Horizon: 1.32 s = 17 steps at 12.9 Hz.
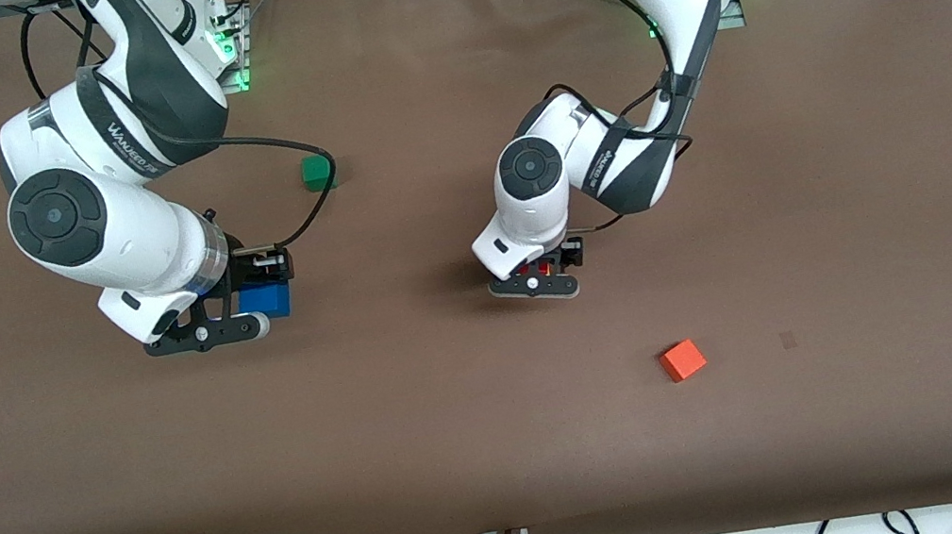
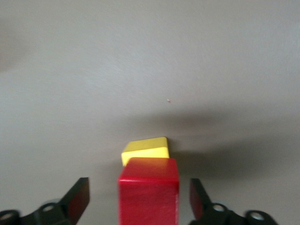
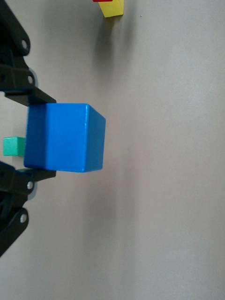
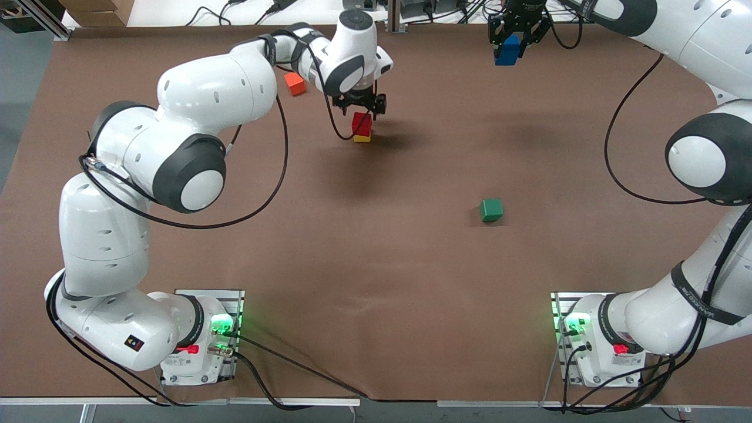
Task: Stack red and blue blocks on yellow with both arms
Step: 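Open and withdraw the left gripper while the right gripper carries the blue cube, then lower the blue cube onto the red cube with the right gripper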
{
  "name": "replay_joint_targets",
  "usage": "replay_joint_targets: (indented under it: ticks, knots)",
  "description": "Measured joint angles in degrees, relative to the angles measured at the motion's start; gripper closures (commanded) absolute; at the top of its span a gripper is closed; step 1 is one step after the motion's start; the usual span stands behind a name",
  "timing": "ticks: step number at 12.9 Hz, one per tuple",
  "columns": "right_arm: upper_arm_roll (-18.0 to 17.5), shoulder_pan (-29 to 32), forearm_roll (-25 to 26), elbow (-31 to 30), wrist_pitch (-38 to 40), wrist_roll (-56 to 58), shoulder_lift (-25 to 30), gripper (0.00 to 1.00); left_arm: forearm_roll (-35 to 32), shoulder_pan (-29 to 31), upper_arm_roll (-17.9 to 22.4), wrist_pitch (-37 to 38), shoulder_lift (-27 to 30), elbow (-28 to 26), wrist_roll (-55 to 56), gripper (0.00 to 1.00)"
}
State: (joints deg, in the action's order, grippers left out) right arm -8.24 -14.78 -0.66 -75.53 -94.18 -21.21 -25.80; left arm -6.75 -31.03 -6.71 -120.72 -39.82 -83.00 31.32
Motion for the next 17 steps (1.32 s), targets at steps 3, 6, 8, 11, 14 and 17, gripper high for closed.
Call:
replay_joint_targets:
  ticks: [3,6,8,11,14,17]
  knots:
    - [-0.02,-0.63,-0.03,0.01,-0.68,-1.49,-0.11,0.64,0.0,3.43,0.63,8.07,3.55,5.07,0.21,0.0]
    - [-0.14,-3.55,-1.22,0.0,-4.84,-7.62,-1.12,0.64,-0.01,11.19,0.69,13.9,10.15,7.89,-0.45,0.0]
    - [-0.31,-7.14,-1.73,0.01,-9.1,-14.11,-2.71,0.64,-0.02,16.2,0.76,17.54,15.49,8.09,-5.61,0.0]
    - [-0.43,-13.12,-1.76,0.0,-15.8,-24.55,-5.33,0.63,0.02,23.67,0.72,19.36,19.27,7.98,-15.53,0.0]
    - [-0.42,-18.04,-1.74,0.13,-25.5,-32.81,-9.19,0.63,2.31,28.78,0.62,20.88,19.52,7.91,-19.54,0.0]
    - [-0.29,-22.03,-1.71,3.38,-29.9,-38.75,-13.9,0.63,2.55,29.99,0.62,24.92,20.67,7.91,-20.03,0.0]
